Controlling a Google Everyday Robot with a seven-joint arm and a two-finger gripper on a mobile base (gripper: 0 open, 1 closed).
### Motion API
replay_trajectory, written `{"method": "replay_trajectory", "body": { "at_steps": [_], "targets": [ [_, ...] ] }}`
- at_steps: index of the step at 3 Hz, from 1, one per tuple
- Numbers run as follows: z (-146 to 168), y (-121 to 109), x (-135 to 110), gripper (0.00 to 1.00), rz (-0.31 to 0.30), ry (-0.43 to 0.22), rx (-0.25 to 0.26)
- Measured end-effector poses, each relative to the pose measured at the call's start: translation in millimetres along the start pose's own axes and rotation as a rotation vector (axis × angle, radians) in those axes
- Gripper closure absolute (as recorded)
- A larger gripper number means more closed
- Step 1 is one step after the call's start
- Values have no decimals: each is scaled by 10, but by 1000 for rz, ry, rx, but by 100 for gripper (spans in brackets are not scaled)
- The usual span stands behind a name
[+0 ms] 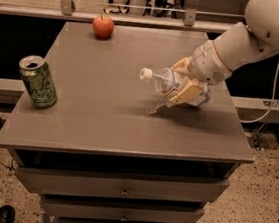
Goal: Knock blue plastic bottle over
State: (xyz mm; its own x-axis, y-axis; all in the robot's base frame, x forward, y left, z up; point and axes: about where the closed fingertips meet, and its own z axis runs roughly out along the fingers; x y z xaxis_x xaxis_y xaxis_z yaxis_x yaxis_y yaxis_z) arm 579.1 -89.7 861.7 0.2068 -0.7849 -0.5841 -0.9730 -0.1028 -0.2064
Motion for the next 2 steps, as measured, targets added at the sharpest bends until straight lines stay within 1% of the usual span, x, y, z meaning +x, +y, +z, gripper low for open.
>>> {"method": "replay_trajectory", "body": {
  "at_steps": [1,2],
  "targets": [
    [111,91,4,85,-29,17,-41],
    [93,86,-11,61,-29,17,-41]
  ]
}}
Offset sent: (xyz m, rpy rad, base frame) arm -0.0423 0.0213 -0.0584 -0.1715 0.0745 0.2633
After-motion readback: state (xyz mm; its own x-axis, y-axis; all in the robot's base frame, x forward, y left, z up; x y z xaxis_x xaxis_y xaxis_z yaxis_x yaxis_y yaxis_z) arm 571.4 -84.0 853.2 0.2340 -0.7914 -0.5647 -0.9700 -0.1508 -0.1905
